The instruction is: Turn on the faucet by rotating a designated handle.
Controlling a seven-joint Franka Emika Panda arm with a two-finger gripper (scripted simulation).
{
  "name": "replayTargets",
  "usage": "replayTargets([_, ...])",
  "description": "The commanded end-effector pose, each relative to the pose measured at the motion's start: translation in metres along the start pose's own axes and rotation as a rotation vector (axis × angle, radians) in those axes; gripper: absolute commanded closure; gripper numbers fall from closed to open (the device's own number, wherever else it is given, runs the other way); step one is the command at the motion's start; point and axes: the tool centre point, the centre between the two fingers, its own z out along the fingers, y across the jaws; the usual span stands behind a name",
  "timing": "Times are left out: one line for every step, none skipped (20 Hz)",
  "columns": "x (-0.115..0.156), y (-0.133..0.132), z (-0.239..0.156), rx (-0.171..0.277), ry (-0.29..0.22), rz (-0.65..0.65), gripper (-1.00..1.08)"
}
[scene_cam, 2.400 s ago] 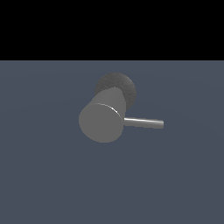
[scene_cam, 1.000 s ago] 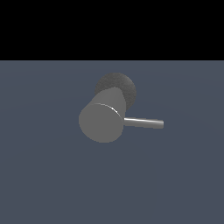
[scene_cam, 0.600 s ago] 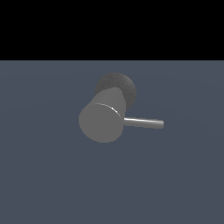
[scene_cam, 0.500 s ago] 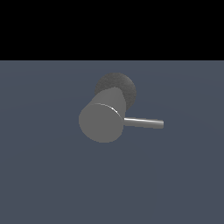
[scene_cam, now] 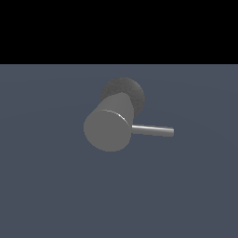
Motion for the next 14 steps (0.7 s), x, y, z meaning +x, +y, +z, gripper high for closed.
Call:
replayTargets([0.015, 0.007, -0.016, 0.078, 0.066, 0.039, 1.08])
replayTargets([0.021, 0.01, -0.022, 0.107, 0.092, 0.056, 1.08])
replayTargets([0.027, 0.014, -0.029, 0.136, 0.119, 0.073, 1.08])
replayTargets([0.033, 0.019, -0.036, 0.164, 0.146, 0.091, 1.08])
replayTargets([0.039, 0.024, -0.042, 0.191, 0.174, 0.109, 1.08])
replayTargets([0.045, 0.029, -0.049, 0.217, 0.202, 0.128, 1.08])
replayTargets([0.05, 0.035, -0.056, 0.242, 0.23, 0.147, 1.08])
replayTargets([0.055, 0.041, -0.063, 0.267, 0.259, 0.167, 1.08])
replayTargets([0.06, 0.048, -0.069, 0.291, 0.288, 0.188, 1.08])
replayTargets([0.065, 0.056, -0.076, 0.314, 0.317, 0.209, 1.08])
replayTargets([0.07, 0.064, -0.083, 0.336, 0.346, 0.231, 1.08])
replayTargets([0.074, 0.072, -0.09, 0.357, 0.376, 0.253, 1.08])
replayTargets([0.078, 0.081, -0.097, 0.377, 0.406, 0.276, 1.08])
replayTargets([0.082, 0.091, -0.103, 0.396, 0.437, 0.299, 1.08])
